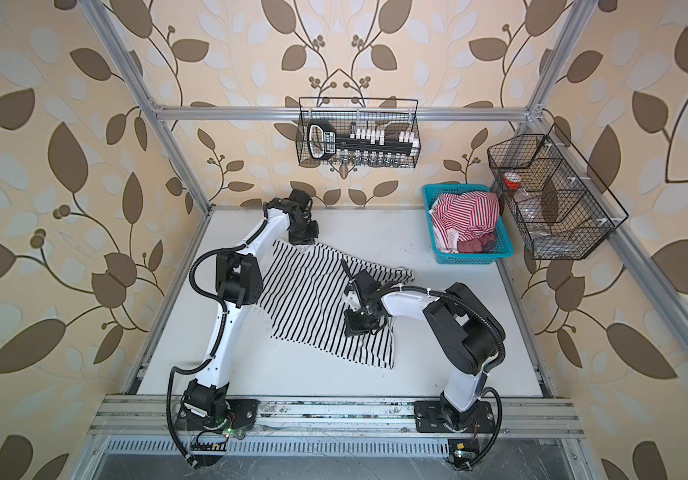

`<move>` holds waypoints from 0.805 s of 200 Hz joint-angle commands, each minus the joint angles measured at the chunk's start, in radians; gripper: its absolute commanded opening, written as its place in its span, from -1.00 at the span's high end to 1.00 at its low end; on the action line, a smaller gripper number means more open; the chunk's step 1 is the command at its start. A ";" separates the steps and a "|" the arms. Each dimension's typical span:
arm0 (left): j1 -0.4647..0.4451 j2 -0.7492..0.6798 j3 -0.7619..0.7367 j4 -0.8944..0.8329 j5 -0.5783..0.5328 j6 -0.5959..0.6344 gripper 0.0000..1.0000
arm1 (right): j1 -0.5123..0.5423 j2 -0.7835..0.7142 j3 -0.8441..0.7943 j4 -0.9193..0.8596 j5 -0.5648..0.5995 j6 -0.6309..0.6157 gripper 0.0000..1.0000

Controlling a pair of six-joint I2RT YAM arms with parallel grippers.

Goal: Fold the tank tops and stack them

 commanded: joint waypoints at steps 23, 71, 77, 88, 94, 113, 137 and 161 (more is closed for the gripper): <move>0.038 0.010 0.053 0.126 0.049 -0.017 0.92 | 0.018 0.060 -0.072 -0.155 0.067 -0.005 0.99; 0.046 0.045 0.068 0.209 0.089 -0.034 0.14 | 0.020 0.063 -0.078 -0.155 0.064 0.009 0.98; 0.048 0.050 0.069 0.213 0.090 -0.034 0.02 | 0.020 0.059 -0.078 -0.158 0.062 0.008 0.97; 0.053 0.053 0.070 0.220 0.091 -0.039 -0.07 | 0.021 0.048 -0.072 -0.165 0.071 0.008 0.96; 0.058 0.052 0.069 0.223 0.090 -0.045 -0.09 | 0.019 0.037 -0.070 -0.167 0.077 0.011 0.96; 0.083 0.024 0.066 0.235 0.074 -0.077 -0.13 | 0.011 -0.019 -0.054 -0.183 0.087 0.014 0.91; 0.108 -0.098 0.003 0.232 -0.006 -0.084 -0.14 | -0.024 -0.130 -0.022 -0.201 0.102 0.015 0.77; 0.104 -0.307 -0.229 0.283 -0.063 -0.087 -0.09 | -0.076 -0.249 0.006 -0.213 0.110 0.012 0.58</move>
